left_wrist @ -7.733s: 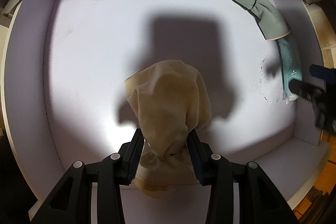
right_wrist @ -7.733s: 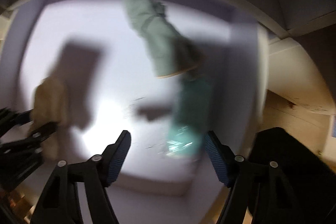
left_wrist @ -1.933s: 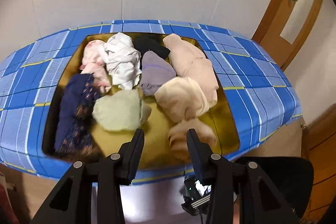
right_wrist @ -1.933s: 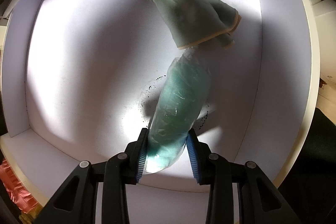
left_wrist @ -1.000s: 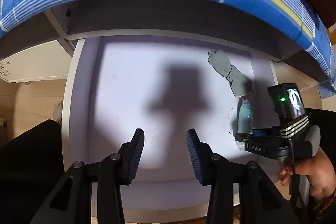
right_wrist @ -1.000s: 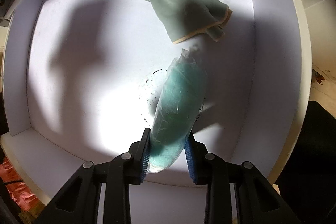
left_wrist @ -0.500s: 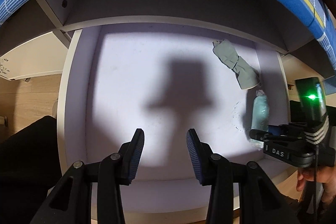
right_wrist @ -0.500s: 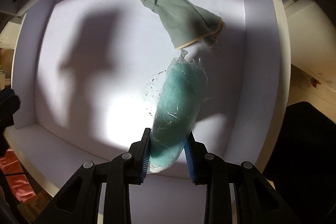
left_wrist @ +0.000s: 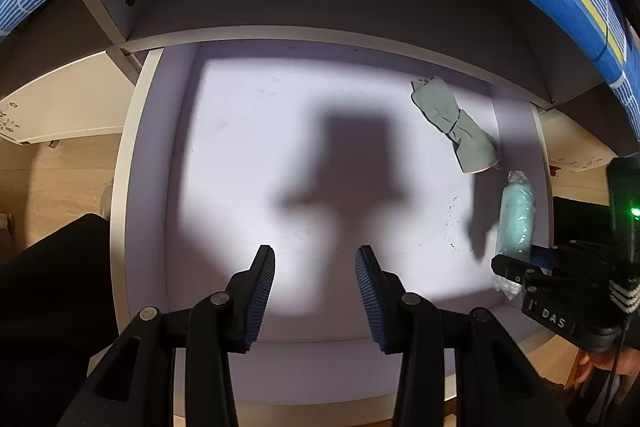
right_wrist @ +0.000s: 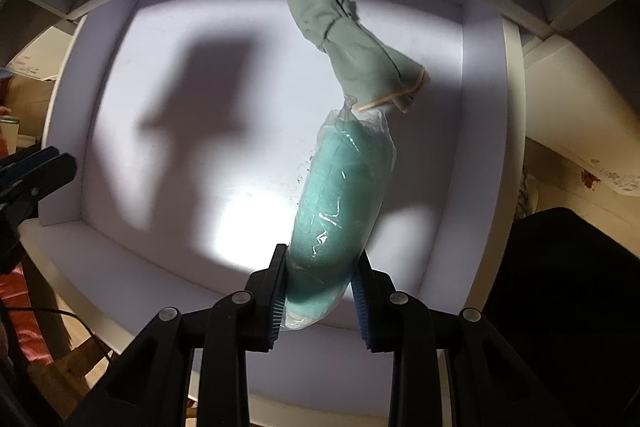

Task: Organize soft objects
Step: 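Move the left tool back down over the drawer, then lift the mint-green bag out of the drawer into the gold box with the right gripper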

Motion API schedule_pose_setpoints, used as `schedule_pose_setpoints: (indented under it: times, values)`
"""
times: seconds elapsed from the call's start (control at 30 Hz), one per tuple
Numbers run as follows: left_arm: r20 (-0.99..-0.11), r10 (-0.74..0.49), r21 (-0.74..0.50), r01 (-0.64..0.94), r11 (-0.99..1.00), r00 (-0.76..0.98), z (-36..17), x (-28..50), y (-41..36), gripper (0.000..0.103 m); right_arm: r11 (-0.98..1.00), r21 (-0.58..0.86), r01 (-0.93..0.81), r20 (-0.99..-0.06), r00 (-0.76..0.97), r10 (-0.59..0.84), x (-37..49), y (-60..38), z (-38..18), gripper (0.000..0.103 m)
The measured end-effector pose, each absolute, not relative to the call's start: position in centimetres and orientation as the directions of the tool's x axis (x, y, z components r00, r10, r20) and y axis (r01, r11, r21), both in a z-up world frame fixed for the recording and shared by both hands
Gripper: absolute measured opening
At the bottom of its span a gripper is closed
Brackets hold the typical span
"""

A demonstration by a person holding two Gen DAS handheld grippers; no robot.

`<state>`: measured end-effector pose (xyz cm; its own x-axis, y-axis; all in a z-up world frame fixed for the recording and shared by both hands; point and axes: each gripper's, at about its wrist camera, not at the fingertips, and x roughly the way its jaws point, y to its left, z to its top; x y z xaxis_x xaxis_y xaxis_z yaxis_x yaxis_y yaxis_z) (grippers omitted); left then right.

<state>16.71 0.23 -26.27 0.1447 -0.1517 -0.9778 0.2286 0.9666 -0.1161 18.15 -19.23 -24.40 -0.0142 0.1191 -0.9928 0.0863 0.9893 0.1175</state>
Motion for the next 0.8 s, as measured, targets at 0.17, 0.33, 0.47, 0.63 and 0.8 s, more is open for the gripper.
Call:
schedule_pose_setpoints:
  times: [0.17, 0.33, 0.47, 0.63, 0.8]
  values:
    - [-0.977, -0.156, -0.122, 0.220, 0.968, 0.144, -26.4, 16.7, 0.2, 0.042, 0.990, 0.119, 0.069, -0.993, 0.021, 0.118, 17.2, -18.7, -22.9, 0.030]
    - [-0.976, -0.162, -0.130, 0.212, 0.969, 0.145, -26.3, 16.7, 0.3, 0.042, 0.992, 0.120, 0.039, -0.991, 0.060, 0.118, 16.3, -18.4, -21.2, 0.030]
    - [-0.974, -0.170, -0.138, 0.204, 0.969, 0.147, -26.1, 16.7, 0.5, 0.042, 0.994, 0.109, 0.016, -0.990, 0.094, 0.107, 15.9, -17.8, -20.0, 0.030]
    - [-0.974, -0.175, -0.145, 0.192, 0.971, 0.147, -26.1, 16.8, 0.7, 0.042, 0.994, 0.106, -0.010, -0.987, 0.119, 0.107, 15.2, -17.4, -18.7, 0.030]
    - [-0.973, -0.177, -0.147, 0.190, 0.971, 0.148, -25.9, 16.8, 0.6, 0.042, 0.995, 0.093, -0.046, -0.984, 0.146, 0.099, 14.5, -16.8, -17.4, 0.030]
